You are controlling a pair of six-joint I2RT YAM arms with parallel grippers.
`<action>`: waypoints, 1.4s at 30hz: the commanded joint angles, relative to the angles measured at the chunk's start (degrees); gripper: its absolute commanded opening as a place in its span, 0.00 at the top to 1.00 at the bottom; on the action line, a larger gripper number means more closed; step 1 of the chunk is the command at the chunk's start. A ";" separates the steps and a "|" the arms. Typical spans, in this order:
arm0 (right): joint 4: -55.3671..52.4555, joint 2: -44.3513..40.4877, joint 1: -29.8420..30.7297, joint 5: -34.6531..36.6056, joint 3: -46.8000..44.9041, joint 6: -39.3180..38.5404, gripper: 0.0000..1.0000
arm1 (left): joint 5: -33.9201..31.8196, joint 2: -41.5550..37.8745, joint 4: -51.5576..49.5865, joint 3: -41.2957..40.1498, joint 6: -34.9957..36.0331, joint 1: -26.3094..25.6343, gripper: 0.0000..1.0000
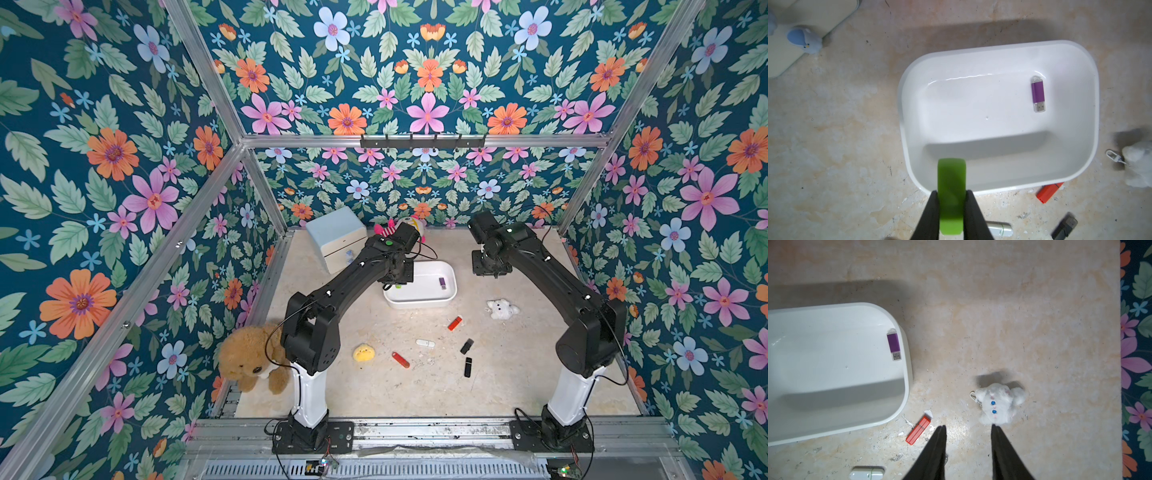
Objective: Put the usb flash drive into the storage box
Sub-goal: Place the USB flash in the storage box.
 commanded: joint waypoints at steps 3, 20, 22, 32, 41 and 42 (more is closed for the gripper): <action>5.02 -4.71 -0.80 -1.70 -8.90 3.61 0.59 | 1.53 7.20 1.17 3.46 2.22 1.33 1.00; 7.83 -7.24 -0.97 -3.95 -18.11 4.88 0.56 | -2.68 19.57 -1.76 12.80 4.65 2.71 1.00; 8.02 -7.25 -0.97 -4.28 -18.26 4.99 0.56 | -3.07 19.79 -1.77 12.62 4.66 2.71 1.00; 9.93 -7.22 -0.98 -6.66 -22.09 6.53 0.56 | -3.42 21.75 -1.86 12.60 4.24 2.62 1.00; 11.01 -9.26 0.56 -7.78 -24.65 6.72 0.47 | -2.30 22.27 -1.76 13.08 3.74 2.70 0.91; 11.02 -9.17 0.88 -7.53 -24.68 6.72 0.47 | -2.19 22.39 -1.89 13.13 3.71 2.68 0.88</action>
